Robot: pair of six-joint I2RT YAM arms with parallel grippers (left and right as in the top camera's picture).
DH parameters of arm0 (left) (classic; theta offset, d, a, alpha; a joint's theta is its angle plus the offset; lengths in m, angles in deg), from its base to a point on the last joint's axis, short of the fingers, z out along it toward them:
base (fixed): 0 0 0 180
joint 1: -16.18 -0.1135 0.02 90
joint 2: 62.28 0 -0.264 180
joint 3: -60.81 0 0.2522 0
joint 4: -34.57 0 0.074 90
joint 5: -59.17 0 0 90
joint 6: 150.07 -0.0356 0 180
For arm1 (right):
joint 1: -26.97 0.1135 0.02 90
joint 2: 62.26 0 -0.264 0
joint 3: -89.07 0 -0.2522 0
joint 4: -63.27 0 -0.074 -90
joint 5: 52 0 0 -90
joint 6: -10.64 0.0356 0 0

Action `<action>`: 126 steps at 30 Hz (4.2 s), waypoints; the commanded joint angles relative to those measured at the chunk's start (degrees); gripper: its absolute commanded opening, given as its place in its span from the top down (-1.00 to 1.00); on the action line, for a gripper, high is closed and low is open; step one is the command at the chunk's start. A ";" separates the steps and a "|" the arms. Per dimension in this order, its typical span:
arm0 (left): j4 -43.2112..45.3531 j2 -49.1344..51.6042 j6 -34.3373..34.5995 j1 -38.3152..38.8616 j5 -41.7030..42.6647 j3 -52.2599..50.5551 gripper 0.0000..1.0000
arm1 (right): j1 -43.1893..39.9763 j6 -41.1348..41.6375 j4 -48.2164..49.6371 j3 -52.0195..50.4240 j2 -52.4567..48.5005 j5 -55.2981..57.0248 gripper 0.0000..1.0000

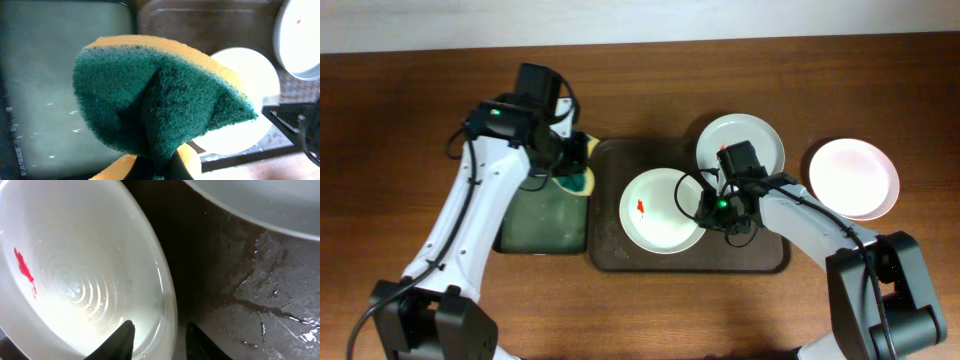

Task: Clean dirty plates on tray and stack at the side

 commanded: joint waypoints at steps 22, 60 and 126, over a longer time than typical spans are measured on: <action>7.85 12.79 3.65 10.01 1.20 1.20 1.00 | -0.39 -1.99 2.67 0.85 -0.83 6.60 0.86; 12.37 19.17 17.35 17.33 -2.47 -0.83 1.00 | -0.28 1.27 2.29 0.83 -0.96 6.43 0.92; 15.13 16.17 -7.34 8.81 27.85 3.89 1.00 | -0.28 1.01 2.25 0.83 -0.96 6.45 0.92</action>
